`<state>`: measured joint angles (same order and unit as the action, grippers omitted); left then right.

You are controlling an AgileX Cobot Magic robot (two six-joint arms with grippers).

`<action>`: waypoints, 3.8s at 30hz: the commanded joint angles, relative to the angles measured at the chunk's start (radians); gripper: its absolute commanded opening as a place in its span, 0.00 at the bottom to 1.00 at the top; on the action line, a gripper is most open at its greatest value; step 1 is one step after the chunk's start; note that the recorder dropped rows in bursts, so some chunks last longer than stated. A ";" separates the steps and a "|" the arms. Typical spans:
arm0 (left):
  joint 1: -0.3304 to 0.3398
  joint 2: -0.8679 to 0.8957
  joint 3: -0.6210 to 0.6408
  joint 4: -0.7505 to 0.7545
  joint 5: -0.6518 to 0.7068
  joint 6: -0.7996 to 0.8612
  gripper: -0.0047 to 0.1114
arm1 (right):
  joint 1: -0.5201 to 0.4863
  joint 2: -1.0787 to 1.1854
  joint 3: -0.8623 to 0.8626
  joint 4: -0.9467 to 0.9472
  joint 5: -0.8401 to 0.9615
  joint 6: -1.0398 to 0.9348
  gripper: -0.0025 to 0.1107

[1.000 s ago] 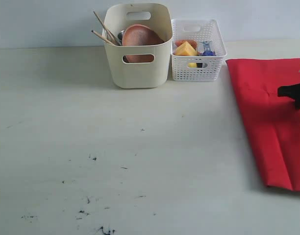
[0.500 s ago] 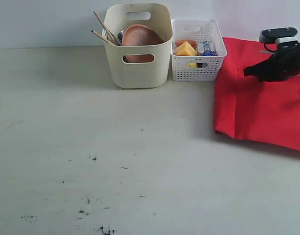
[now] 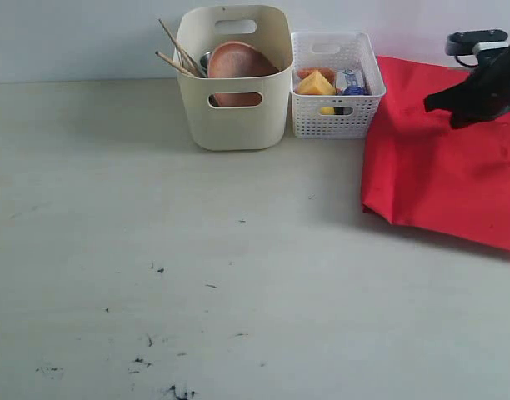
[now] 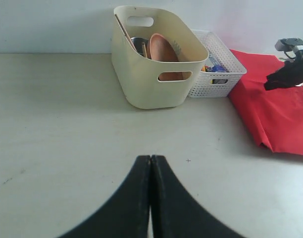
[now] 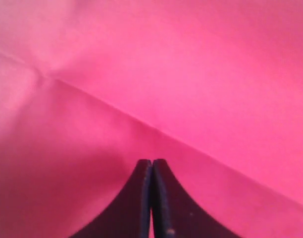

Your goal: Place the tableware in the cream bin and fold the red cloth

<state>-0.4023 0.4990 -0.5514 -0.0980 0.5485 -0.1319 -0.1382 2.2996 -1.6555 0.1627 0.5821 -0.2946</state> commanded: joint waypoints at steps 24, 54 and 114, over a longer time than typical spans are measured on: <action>0.001 -0.003 0.004 0.006 0.046 -0.007 0.05 | -0.121 -0.017 -0.071 -0.163 0.045 0.200 0.02; 0.056 -0.499 0.237 0.236 -0.043 -0.191 0.05 | -0.024 -0.750 0.519 0.363 -0.143 -0.123 0.02; 0.492 -0.499 0.551 0.267 -0.224 -0.111 0.05 | -0.030 -0.770 0.531 0.353 -0.186 -0.123 0.02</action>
<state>0.0950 0.0046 -0.0023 0.1680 0.3237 -0.2412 -0.1632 1.5541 -1.1395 0.5265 0.4271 -0.4083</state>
